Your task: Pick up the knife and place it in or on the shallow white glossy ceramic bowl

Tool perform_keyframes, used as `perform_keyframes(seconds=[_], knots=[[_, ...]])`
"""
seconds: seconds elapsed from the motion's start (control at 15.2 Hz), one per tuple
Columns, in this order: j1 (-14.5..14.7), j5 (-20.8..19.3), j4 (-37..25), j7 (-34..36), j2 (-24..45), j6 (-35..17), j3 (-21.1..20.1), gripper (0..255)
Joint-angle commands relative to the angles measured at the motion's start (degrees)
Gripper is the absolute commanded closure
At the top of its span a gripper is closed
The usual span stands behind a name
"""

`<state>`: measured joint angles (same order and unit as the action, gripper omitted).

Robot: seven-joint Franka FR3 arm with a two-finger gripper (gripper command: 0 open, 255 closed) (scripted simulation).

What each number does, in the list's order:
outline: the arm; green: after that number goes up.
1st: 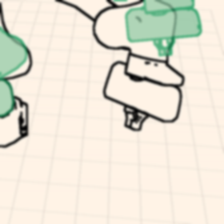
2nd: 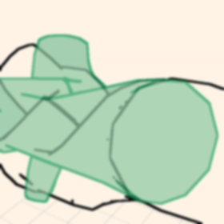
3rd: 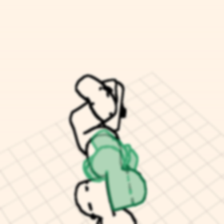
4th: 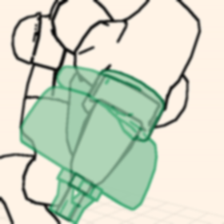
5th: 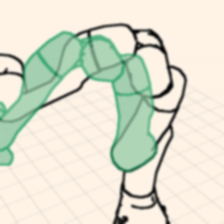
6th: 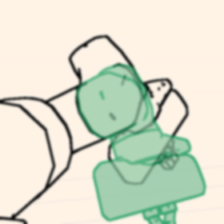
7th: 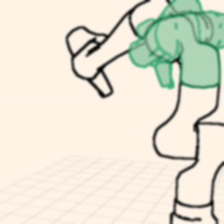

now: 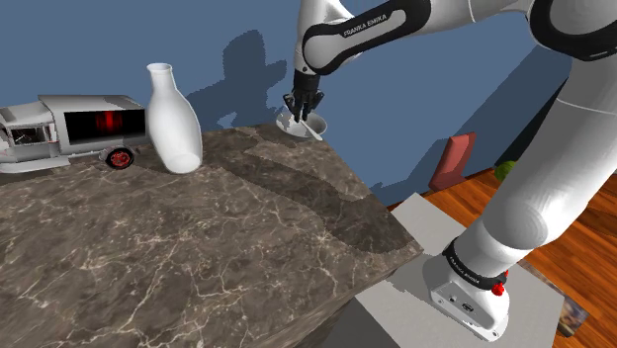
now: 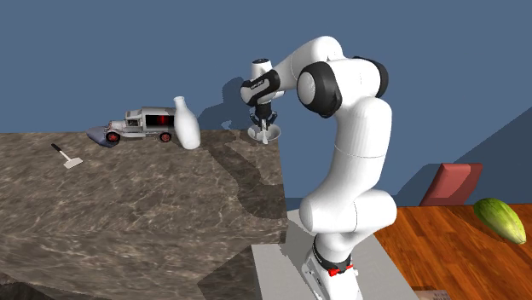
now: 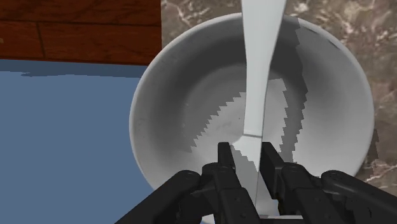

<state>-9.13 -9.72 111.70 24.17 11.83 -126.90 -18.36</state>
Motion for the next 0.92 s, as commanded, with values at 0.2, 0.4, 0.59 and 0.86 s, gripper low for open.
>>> perform_keyframes(seconds=[0.2, 0.4, 0.59, 0.86], knots=[[0.0, 0.0, 0.2, 0.0, 0.2, 0.0, 0.0, 0], [0.0, 0.0, 0.2, 0.0, 0.1, 0.0, 0.0, 0], [-0.1, 0.5, -0.5, -0.4, -0.8, 1.6, -0.1, 0], [-0.1, 1.8, -2.9, -1.2, -3.3, 6.3, -0.5, 0]])
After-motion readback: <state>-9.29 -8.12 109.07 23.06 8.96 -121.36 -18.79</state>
